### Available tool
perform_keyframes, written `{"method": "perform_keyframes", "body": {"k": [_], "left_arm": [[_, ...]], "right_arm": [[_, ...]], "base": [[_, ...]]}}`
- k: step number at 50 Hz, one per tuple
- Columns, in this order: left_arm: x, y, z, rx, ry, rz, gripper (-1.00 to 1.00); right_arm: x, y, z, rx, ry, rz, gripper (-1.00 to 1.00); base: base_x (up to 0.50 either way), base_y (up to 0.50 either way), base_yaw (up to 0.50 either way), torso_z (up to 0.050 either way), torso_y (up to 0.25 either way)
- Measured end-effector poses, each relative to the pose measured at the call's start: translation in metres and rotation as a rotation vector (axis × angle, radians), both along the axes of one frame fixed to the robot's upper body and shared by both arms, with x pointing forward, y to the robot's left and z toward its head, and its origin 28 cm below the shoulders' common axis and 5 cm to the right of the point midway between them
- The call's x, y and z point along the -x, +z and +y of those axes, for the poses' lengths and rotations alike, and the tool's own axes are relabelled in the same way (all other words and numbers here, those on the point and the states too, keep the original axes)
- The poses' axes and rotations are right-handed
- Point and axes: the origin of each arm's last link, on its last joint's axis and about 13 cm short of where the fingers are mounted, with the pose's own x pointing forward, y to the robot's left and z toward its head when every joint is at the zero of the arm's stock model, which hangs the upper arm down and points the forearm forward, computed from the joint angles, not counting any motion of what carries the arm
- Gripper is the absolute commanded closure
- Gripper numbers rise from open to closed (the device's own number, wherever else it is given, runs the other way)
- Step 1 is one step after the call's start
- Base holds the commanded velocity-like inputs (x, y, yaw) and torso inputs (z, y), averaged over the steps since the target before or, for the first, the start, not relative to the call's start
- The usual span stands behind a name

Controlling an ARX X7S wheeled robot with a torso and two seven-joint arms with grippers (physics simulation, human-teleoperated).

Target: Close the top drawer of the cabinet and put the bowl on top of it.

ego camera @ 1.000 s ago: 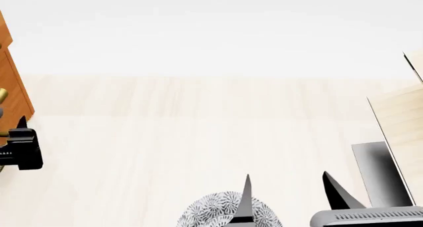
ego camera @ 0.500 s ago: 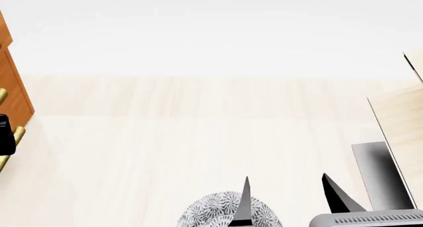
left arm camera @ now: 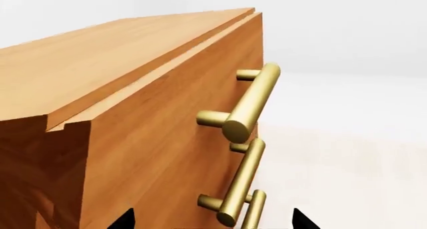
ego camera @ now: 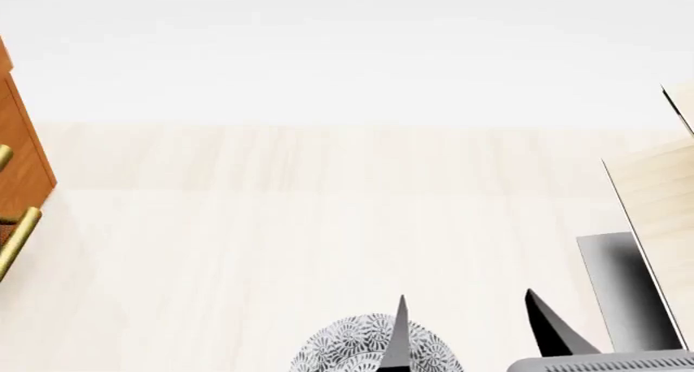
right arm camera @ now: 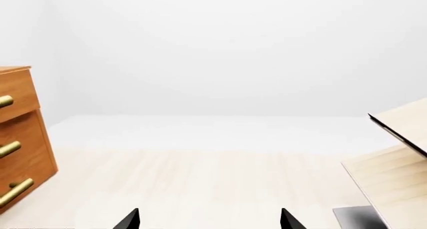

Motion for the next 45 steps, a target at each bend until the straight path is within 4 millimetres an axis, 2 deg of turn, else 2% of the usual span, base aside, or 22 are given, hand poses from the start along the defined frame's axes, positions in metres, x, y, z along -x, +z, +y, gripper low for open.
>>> {"method": "perform_keyframes", "body": {"k": [17,31,37,45], "left_arm": [[-0.012,-0.004,0.004,0.015,0.082,0.016,-1.0],[-0.013,0.002,0.002,0.123,0.144,-0.034,-1.0],[-0.005,0.007,-0.002,0.079,0.113,-0.043,-1.0],[0.017,0.018,-0.02,0.041,-0.002,-0.06,-1.0]], "right_arm": [[0.002,-0.004,0.001,-0.001,0.005,0.006,-1.0],[0.002,-0.009,0.0,-0.002,0.002,0.013,-1.0],[0.002,-0.009,0.0,-0.002,0.001,0.016,-1.0],[0.001,-0.01,0.001,-0.001,0.008,0.017,-1.0]], "base": [[0.0,0.0,0.0,0.0,0.0],[0.0,0.0,0.0,0.0,0.0],[0.0,0.0,0.0,0.0,0.0],[0.0,0.0,0.0,0.0,0.0]]}}
